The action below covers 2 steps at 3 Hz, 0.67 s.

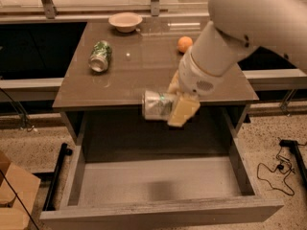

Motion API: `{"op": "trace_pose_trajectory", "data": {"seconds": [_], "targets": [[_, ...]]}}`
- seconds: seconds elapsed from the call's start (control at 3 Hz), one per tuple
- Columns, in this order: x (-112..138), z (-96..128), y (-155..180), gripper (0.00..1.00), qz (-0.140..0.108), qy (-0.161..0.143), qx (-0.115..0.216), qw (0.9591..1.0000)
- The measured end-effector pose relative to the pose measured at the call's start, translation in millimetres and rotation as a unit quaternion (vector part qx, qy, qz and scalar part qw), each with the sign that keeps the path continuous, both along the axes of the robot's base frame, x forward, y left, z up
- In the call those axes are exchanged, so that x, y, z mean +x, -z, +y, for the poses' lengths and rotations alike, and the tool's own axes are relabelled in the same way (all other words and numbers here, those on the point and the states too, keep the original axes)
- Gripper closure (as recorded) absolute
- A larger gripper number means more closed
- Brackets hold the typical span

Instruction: Place 7up can into top drawer

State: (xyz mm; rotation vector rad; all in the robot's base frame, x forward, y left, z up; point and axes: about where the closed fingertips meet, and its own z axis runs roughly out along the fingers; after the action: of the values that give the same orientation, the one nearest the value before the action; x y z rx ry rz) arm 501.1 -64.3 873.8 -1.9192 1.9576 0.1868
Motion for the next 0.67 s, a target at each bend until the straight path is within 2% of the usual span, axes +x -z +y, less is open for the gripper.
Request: {"op": "trace_pose_trajectory", "data": {"seconds": [0.33, 0.67], "targets": [[-40.1, -8.2, 35.8, 1.00, 0.051, 0.003, -0.015, 0.9986], [-64.6, -11.2, 83.8, 1.00, 0.106, 0.051, 0.023, 0.9928]]}}
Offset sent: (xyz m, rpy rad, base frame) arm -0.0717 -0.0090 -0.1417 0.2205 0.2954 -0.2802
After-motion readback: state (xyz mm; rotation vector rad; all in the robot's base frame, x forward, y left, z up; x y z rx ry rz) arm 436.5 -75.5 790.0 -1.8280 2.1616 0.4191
